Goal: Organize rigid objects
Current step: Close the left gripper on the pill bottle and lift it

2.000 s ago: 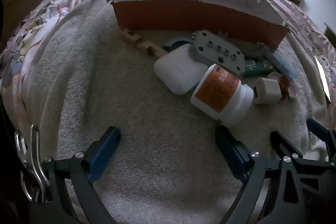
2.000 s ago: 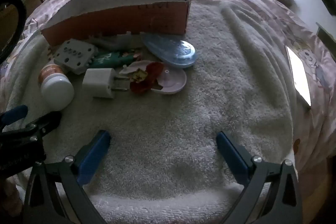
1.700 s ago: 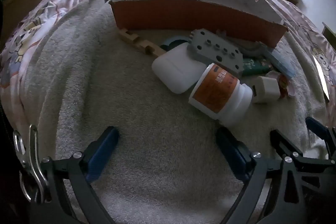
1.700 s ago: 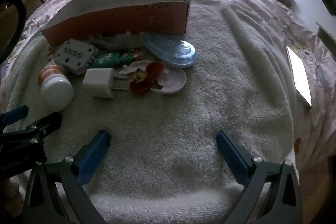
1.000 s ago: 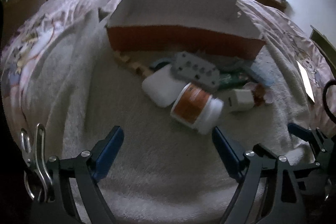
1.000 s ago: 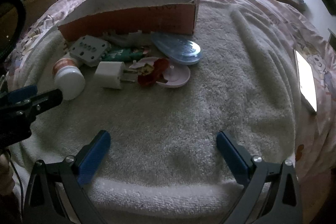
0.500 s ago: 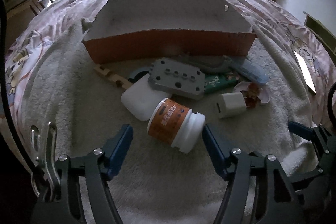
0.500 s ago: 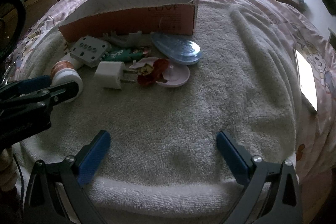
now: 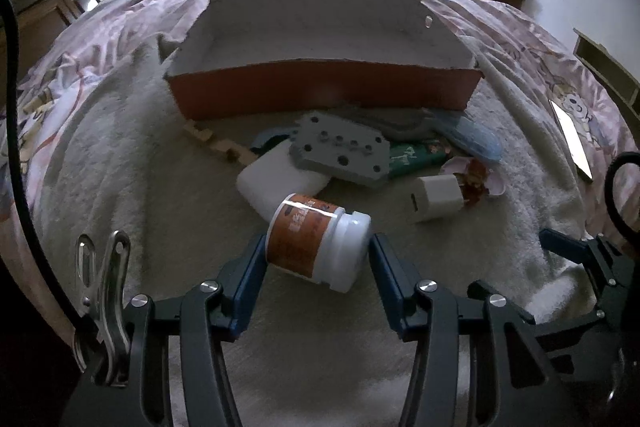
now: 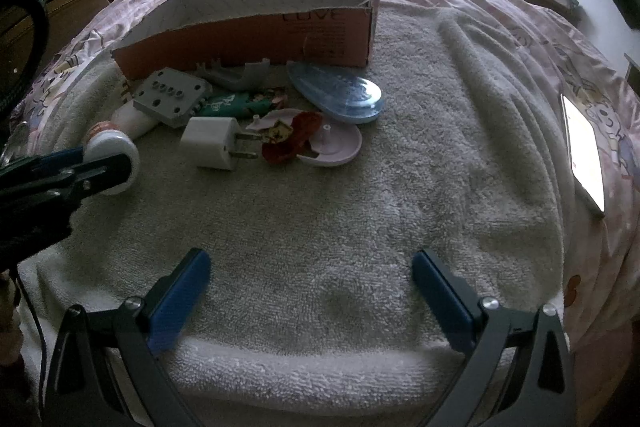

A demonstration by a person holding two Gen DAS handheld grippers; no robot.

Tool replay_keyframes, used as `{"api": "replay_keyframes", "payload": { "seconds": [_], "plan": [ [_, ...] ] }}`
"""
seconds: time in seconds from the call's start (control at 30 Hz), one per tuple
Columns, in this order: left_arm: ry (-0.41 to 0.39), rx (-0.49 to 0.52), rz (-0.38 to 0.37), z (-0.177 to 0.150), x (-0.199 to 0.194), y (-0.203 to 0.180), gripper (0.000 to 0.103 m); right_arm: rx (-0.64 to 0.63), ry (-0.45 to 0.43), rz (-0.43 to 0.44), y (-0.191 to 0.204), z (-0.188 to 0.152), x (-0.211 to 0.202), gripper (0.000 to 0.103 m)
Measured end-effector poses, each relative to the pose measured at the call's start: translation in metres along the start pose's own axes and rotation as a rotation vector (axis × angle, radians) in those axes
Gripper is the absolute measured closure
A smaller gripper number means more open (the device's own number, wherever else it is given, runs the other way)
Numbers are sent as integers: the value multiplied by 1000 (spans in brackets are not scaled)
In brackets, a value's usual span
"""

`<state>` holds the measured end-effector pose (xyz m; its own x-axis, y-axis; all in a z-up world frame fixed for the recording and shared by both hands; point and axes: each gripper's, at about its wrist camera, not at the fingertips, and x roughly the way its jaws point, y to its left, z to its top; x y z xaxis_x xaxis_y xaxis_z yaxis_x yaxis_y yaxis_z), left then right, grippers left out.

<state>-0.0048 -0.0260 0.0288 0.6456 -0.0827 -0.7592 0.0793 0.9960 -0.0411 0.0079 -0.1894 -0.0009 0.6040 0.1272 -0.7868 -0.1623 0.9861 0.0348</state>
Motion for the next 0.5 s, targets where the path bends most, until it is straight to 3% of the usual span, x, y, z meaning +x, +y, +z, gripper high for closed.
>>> {"api": "replay_keyframes", "payload": {
  "seconds": [0.5],
  "plan": [
    [-6,-13,42,-10,-9,19,51,-5,1,-12,2,0,-1,0]
  ]
}}
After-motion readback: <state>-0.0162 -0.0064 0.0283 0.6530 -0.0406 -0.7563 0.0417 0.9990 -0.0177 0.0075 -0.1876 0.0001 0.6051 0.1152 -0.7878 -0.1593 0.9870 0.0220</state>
